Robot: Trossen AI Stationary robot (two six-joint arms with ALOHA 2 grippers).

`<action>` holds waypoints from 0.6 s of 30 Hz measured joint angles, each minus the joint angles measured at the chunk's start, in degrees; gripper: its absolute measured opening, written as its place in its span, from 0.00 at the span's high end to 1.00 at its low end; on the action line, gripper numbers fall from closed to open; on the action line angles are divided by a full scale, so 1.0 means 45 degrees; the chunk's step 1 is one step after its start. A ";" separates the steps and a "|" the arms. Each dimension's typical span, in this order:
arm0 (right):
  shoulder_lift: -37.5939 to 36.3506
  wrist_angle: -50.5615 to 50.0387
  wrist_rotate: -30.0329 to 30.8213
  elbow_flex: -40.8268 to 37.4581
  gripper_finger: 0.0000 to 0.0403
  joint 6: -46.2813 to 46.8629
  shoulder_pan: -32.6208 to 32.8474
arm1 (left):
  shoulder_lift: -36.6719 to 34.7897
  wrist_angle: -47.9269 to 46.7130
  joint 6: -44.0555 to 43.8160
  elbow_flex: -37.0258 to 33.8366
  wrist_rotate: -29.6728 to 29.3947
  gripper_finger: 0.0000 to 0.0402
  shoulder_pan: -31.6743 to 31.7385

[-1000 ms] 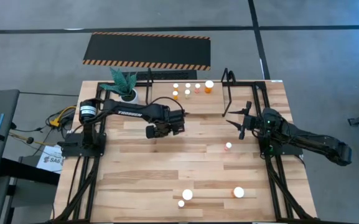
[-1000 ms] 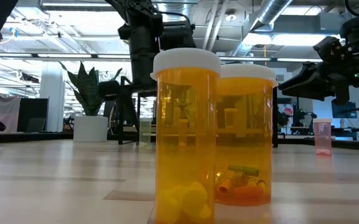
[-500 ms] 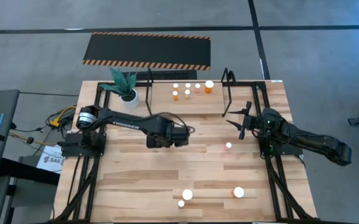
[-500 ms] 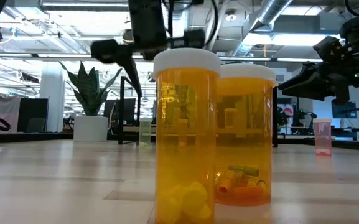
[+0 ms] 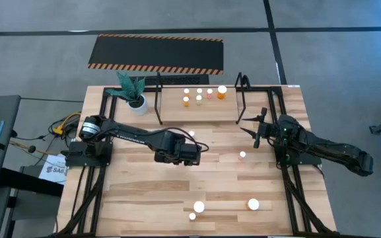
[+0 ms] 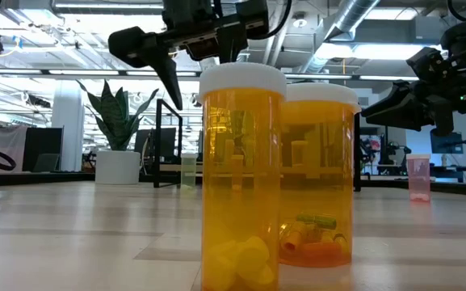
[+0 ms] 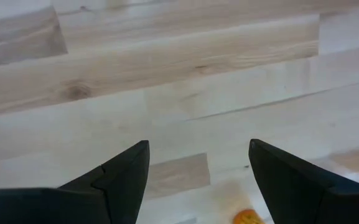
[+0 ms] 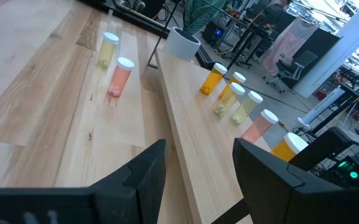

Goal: Pick and place medicine bottles onto shelf by color
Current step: Put the small orange pill bottle aligned with the other orange pill bottles on the shelf

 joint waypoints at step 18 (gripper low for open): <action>0.0000 0.0000 0.0000 0.0000 0.49 0.0000 0.0002 | 0.0000 0.0607 0.0883 0.0000 0.0108 0.35 -0.1968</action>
